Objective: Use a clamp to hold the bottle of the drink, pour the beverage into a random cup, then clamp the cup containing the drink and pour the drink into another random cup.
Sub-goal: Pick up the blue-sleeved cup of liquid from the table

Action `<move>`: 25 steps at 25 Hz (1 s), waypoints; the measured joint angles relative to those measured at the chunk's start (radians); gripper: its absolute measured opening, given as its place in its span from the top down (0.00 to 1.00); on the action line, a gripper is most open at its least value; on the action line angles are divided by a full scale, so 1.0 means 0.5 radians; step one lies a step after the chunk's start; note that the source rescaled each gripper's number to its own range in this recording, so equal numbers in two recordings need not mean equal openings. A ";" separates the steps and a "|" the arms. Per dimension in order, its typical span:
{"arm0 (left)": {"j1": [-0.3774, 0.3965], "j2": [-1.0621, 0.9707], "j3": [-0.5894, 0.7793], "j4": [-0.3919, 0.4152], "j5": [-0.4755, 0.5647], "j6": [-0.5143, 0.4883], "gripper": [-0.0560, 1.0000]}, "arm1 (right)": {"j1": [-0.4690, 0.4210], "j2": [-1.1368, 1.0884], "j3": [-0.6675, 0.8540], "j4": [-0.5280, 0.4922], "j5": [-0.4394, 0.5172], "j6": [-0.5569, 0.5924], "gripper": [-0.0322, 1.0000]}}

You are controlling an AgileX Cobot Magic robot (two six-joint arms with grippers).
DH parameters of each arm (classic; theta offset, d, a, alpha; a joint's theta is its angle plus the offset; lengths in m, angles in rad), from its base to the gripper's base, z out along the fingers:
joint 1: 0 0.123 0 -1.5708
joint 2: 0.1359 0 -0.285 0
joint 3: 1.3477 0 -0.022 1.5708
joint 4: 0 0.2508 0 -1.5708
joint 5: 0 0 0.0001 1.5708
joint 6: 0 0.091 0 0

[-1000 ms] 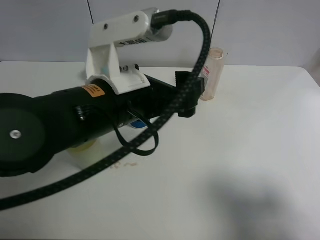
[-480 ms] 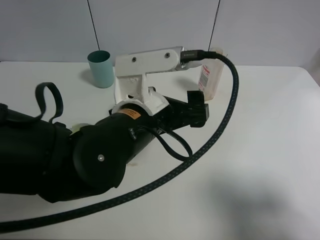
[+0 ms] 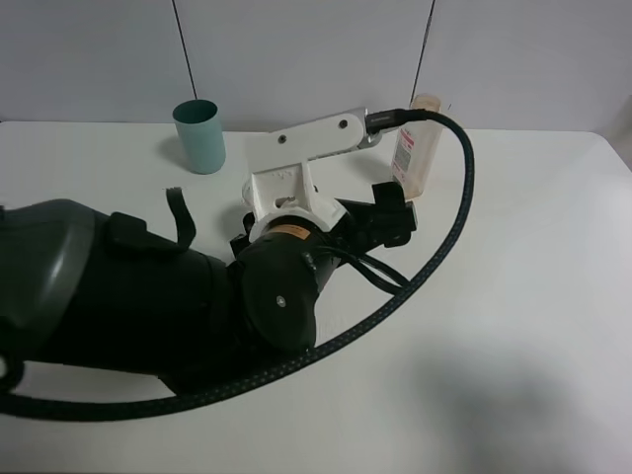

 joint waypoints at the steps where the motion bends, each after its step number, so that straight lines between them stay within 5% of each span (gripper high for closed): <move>1: 0.000 0.016 -0.016 -0.027 0.000 0.000 0.07 | 0.000 0.000 0.000 0.000 0.000 0.000 0.00; 12: 0.000 0.213 -0.066 -0.164 -0.070 -0.252 0.15 | 0.000 0.000 0.000 -0.002 0.000 0.000 0.00; 25: 0.028 0.395 -0.068 -0.055 -0.209 -0.397 0.16 | 0.000 0.000 0.000 -0.002 0.000 0.000 0.00</move>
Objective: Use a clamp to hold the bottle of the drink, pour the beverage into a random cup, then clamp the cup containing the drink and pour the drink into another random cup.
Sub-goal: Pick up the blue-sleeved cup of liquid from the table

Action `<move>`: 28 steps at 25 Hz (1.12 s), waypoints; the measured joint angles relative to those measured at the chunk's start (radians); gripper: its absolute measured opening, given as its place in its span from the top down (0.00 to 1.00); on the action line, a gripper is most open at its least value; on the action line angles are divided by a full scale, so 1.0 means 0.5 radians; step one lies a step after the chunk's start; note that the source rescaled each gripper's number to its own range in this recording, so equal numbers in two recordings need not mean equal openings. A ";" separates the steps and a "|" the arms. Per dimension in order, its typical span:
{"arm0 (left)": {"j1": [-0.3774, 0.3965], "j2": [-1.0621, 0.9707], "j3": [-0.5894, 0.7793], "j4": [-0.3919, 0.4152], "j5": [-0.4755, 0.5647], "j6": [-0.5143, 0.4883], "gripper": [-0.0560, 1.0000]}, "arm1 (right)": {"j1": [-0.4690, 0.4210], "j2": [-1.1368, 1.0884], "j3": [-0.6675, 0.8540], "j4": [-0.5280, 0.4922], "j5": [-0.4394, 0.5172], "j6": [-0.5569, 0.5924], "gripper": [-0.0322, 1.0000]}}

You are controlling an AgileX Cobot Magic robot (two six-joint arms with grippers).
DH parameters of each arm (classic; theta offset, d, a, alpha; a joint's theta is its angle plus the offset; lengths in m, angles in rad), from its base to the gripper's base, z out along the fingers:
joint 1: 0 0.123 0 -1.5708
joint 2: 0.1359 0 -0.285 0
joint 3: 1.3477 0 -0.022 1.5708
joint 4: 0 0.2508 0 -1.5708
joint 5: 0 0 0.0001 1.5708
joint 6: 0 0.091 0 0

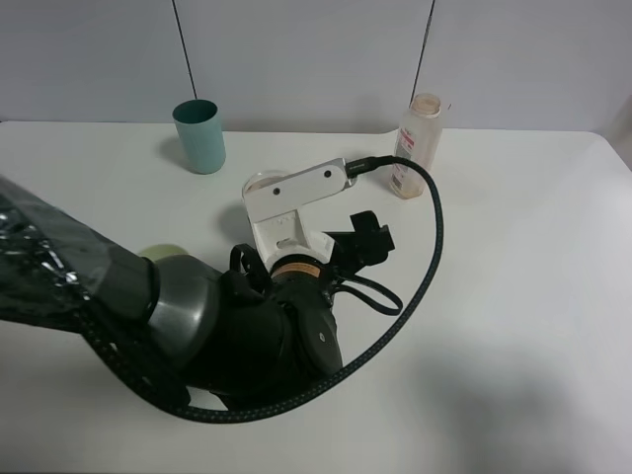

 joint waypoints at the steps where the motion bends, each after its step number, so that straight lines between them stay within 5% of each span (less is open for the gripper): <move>1: 0.005 0.018 0.000 0.012 0.000 -0.025 0.16 | 0.000 0.000 0.000 0.000 0.000 0.000 0.00; 28: 0.187 0.313 -0.004 0.165 -0.106 -0.160 0.16 | 0.000 0.000 0.000 -0.005 0.000 0.000 0.00</move>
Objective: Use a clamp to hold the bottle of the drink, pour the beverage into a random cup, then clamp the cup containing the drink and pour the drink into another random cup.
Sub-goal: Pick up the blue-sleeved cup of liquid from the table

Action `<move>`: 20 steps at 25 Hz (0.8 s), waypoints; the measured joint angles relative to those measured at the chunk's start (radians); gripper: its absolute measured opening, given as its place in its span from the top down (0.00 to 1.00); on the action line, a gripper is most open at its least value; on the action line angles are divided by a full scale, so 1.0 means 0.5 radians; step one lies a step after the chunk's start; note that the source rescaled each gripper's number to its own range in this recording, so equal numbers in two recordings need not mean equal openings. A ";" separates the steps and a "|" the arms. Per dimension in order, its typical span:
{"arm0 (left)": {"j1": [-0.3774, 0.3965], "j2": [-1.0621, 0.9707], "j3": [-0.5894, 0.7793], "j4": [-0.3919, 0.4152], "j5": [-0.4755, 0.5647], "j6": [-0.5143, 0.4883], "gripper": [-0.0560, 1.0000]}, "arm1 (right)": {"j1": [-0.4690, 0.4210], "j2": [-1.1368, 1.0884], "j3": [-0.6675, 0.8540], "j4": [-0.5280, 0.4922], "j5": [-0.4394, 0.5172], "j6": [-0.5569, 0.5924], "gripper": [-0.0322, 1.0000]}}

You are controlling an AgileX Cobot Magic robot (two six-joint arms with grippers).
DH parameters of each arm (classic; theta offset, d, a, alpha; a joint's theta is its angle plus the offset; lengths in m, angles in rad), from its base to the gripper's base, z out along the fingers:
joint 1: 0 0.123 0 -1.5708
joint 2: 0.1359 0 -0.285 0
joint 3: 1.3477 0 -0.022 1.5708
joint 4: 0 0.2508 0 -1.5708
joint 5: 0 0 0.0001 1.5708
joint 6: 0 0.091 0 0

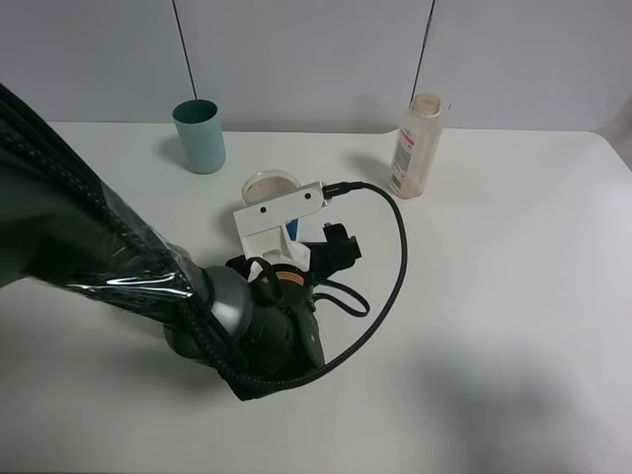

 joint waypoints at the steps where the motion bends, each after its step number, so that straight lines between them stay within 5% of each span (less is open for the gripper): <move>1: 0.009 0.015 0.000 0.016 0.000 0.000 0.16 | 0.000 0.000 0.000 0.000 0.000 0.000 0.00; 20: 0.125 0.161 0.000 0.086 -0.127 -0.002 0.09 | 0.000 0.000 0.000 0.000 0.000 0.000 0.00</move>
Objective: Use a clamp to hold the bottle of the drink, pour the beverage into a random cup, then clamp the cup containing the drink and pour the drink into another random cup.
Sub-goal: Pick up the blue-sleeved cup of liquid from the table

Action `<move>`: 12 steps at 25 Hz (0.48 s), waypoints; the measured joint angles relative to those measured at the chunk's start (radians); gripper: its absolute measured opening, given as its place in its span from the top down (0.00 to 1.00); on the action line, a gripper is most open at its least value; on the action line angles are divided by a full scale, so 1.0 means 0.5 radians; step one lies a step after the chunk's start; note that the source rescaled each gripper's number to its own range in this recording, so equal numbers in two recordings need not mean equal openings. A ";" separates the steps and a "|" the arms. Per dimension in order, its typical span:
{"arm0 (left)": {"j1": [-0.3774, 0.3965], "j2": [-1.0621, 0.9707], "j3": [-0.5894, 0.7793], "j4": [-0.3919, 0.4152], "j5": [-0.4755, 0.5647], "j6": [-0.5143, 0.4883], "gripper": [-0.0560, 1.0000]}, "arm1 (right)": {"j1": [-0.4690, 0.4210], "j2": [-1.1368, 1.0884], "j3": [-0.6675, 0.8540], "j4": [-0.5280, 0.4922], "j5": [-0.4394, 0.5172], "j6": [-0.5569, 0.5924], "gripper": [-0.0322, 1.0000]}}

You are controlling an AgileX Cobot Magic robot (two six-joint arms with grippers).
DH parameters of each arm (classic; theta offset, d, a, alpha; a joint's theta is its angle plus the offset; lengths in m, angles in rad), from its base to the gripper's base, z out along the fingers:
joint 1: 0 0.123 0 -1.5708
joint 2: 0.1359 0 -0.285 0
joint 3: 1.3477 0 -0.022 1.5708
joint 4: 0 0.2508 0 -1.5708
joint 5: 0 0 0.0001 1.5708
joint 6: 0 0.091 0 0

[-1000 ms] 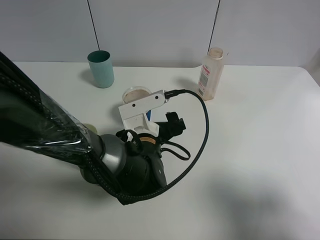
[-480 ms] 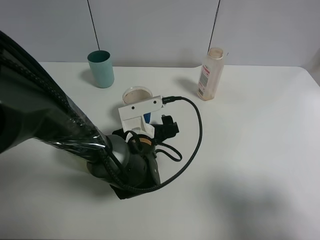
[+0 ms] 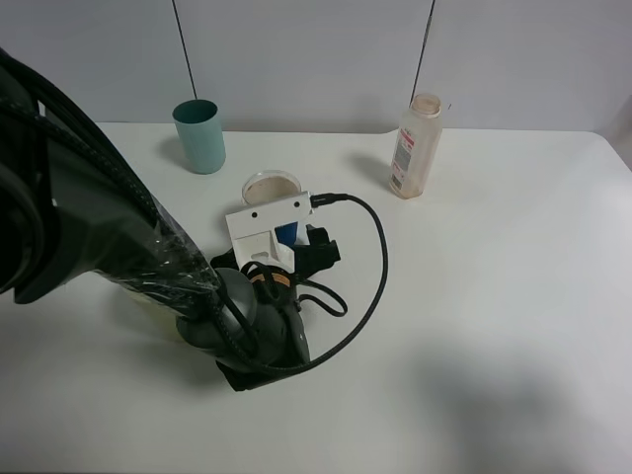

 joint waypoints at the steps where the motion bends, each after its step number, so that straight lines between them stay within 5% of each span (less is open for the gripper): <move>1: 0.007 0.005 0.000 0.000 -0.006 0.000 0.09 | 0.000 0.000 0.000 0.000 0.000 0.000 0.00; 12: 0.106 0.045 -0.002 0.123 -0.068 -0.101 0.09 | 0.000 0.000 0.000 0.000 0.000 0.008 0.00</move>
